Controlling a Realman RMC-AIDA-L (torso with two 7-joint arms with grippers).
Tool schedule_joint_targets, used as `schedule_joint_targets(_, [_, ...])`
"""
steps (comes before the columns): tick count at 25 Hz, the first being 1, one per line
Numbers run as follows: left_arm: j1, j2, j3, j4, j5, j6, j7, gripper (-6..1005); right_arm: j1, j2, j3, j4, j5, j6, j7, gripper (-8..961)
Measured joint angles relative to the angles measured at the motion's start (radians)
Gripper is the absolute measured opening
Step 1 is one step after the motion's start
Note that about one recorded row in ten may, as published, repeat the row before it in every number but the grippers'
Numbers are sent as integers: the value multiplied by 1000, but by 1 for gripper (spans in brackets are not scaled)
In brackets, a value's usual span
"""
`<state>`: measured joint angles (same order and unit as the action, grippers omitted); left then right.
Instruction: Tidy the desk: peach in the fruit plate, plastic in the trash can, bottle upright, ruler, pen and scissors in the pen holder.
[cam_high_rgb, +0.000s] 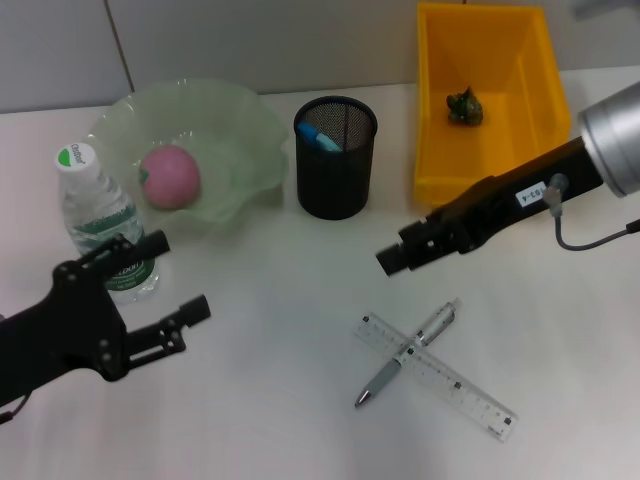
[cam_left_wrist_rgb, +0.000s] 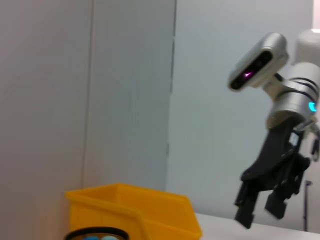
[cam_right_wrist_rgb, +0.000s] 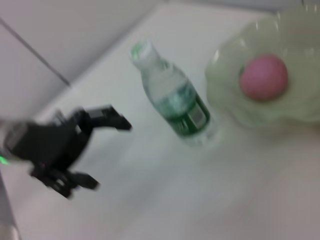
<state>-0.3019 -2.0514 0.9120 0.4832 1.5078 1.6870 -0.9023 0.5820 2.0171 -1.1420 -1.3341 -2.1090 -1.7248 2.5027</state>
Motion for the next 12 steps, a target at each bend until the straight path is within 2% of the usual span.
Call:
schedule_joint_targets(4, [3,1,29,65,76,-7,-95,845,84,24,-19,9,-166,-41,12,577])
schedule_joint_targets(8, [-2,2,27,99,138,-7,-149,845,122,40,-48,15,-255,-55,43,577])
schedule_joint_targets(9, [-4,-1,23,109,158,-6,-158,845,152,52,-71,26,-302,-63,70,577])
schedule_joint_targets(12, [-3,-3,21,111,164,-6,-157,845,179,56,-101,41,-336,-66,106,577])
